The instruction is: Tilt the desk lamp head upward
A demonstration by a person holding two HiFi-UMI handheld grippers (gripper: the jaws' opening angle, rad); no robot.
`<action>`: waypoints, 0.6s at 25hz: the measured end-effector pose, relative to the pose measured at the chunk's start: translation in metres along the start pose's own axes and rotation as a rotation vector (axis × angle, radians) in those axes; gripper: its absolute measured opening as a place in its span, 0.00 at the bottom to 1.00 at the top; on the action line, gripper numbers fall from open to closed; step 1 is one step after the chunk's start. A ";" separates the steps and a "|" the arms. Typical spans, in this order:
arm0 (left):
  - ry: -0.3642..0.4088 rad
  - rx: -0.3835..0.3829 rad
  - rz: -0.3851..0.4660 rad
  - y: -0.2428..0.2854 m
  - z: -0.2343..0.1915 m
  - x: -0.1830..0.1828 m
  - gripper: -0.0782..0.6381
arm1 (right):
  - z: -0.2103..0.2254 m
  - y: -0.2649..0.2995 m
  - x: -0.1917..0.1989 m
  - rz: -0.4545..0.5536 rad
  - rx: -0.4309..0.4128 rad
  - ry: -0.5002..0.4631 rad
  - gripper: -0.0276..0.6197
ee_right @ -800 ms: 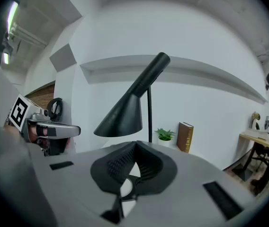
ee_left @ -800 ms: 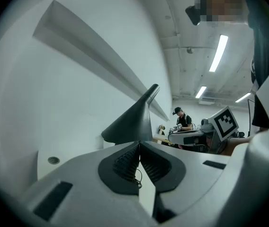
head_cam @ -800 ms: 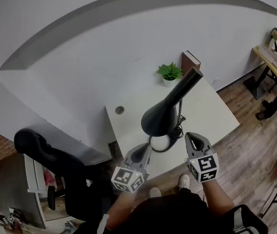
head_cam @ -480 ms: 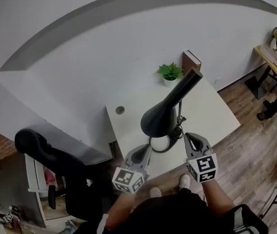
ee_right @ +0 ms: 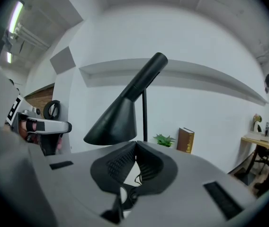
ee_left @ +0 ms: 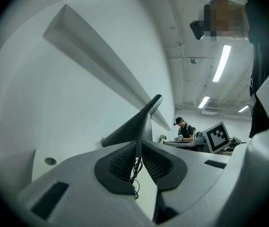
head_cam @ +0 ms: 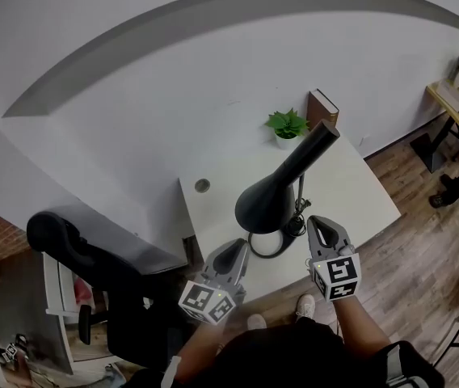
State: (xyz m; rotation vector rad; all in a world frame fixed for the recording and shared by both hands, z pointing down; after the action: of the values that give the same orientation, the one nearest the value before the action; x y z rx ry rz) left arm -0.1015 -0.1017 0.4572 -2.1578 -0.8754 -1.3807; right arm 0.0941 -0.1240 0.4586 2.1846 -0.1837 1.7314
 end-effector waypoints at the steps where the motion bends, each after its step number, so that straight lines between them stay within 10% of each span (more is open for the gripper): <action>1: -0.008 -0.005 0.005 0.001 -0.002 -0.001 0.16 | 0.001 0.002 0.000 0.000 -0.003 0.001 0.04; 6: -0.088 -0.034 0.028 0.003 -0.011 -0.001 0.31 | 0.002 0.010 -0.002 -0.007 -0.026 -0.025 0.05; 15: -0.546 0.064 0.097 0.011 -0.026 0.007 0.45 | 0.003 0.028 0.001 -0.030 -0.062 -0.059 0.19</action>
State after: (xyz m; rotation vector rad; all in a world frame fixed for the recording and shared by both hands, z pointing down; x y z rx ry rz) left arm -0.1087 -0.1243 0.4741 -2.5301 -0.9660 -0.7071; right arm 0.0887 -0.1511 0.4643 2.1840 -0.2148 1.6252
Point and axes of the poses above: the fingertips, and each gripper's own axes: y forward along the fingers, z to its right, x out of its underside, the point moved 3 cm from there along -y, backward along the fingers, and after that the axes turned 9 degrees about -y, right-handed, at the moved point
